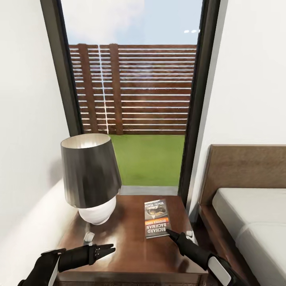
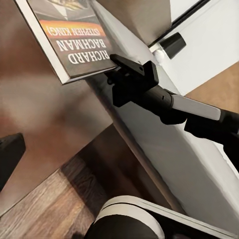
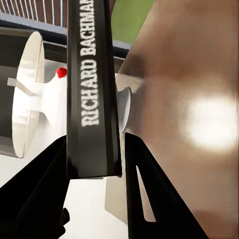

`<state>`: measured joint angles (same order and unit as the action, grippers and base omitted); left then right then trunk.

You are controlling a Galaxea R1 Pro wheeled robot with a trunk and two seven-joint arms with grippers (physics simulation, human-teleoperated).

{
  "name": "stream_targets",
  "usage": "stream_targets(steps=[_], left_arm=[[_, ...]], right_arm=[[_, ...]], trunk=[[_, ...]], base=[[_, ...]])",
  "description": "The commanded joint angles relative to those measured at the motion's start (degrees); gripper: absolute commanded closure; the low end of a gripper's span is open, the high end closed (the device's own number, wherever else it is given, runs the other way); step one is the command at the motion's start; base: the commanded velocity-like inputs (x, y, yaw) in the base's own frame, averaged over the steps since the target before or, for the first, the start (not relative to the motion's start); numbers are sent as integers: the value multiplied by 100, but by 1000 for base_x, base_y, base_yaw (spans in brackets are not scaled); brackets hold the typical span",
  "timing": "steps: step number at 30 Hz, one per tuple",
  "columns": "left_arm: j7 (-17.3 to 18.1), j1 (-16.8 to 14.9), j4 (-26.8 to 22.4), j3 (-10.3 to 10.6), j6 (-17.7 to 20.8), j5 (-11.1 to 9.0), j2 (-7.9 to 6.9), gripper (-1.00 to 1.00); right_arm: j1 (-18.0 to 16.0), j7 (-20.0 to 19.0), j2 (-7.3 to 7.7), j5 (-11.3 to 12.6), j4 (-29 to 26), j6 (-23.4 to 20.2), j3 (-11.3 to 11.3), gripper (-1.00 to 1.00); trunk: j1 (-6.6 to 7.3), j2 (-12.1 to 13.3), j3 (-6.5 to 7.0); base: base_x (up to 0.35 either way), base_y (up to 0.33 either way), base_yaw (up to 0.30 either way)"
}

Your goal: In the bedroom, move the book from the bed onto either nightstand, and place the two sandals side by side next to the bed.

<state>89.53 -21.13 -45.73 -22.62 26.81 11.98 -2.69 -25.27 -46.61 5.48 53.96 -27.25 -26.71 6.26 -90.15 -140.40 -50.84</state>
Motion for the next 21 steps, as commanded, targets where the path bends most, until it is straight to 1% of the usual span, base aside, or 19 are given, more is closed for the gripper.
stream_targets(steps=[1, 7, 17, 21], left_arm=[[47, -5, -6, -23, 61, 59, 5, -100], [47, -5, -6, -23, 61, 59, 5, -100], [47, -5, -2, -23, 61, 59, 5, -100], [47, -5, 1, -23, 61, 59, 5, -100]], right_arm=[[-4, 3, 6, 71, -1, -45, 25, 100], [-4, 3, 6, 71, 1, -47, 25, 100], [-4, 3, 6, 71, 1, -54, 25, 100], [-4, 3, 6, 71, 1, -61, 25, 100]], trunk=[[-21, -44, -24], [-152, -284, -132], [-178, -297, -354], [-178, -297, -354]], base=[[0, 0, 0], [0, 0, 0], [0, 0, 0], [0, 0, 0]])
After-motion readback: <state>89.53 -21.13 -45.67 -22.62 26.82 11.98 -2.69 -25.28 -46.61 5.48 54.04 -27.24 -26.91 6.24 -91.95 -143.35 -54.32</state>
